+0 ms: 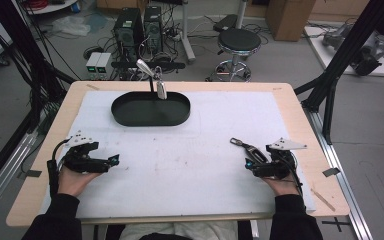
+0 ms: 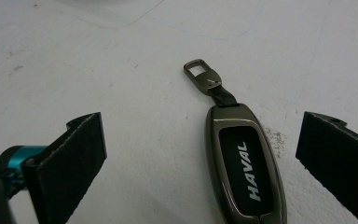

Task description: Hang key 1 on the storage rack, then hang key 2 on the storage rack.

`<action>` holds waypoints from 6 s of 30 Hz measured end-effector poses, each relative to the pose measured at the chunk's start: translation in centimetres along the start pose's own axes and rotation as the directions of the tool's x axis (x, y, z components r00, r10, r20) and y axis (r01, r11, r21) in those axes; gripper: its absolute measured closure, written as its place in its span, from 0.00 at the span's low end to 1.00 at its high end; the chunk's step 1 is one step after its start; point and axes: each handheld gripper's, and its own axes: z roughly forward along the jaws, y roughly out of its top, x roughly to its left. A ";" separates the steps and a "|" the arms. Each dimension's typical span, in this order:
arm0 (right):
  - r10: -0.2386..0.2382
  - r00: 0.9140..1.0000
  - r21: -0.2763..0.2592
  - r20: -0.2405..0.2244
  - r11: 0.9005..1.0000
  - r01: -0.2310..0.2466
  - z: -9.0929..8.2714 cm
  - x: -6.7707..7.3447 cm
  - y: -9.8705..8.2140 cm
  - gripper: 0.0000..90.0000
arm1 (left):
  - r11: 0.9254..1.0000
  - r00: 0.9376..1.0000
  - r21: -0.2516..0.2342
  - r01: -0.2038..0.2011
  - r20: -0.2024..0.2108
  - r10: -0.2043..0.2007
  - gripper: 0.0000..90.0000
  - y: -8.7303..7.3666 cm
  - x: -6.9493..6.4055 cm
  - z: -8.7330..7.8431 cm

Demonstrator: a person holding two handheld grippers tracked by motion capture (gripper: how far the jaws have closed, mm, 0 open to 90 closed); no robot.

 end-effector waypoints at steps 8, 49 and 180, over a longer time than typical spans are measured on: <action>-0.005 1.000 0.007 0.003 1.000 0.005 0.1 0.0 0.0 0.01 | 1.000 1.000 -0.007 0.013 -0.009 -0.014 0.02 -1.6 0.1 -1.0; -0.131 0.991 0.177 -0.002 0.976 0.129 2.8 -0.8 6.1 0.01 | 1.000 1.000 0.010 -0.021 0.002 0.021 0.02 -2.9 0.0 -1.6; -0.198 0.962 0.166 -0.188 0.959 0.229 9.6 5.8 24.6 0.91 | 0.998 0.996 -0.037 -0.053 0.074 0.055 0.02 -2.7 -0.1 -1.4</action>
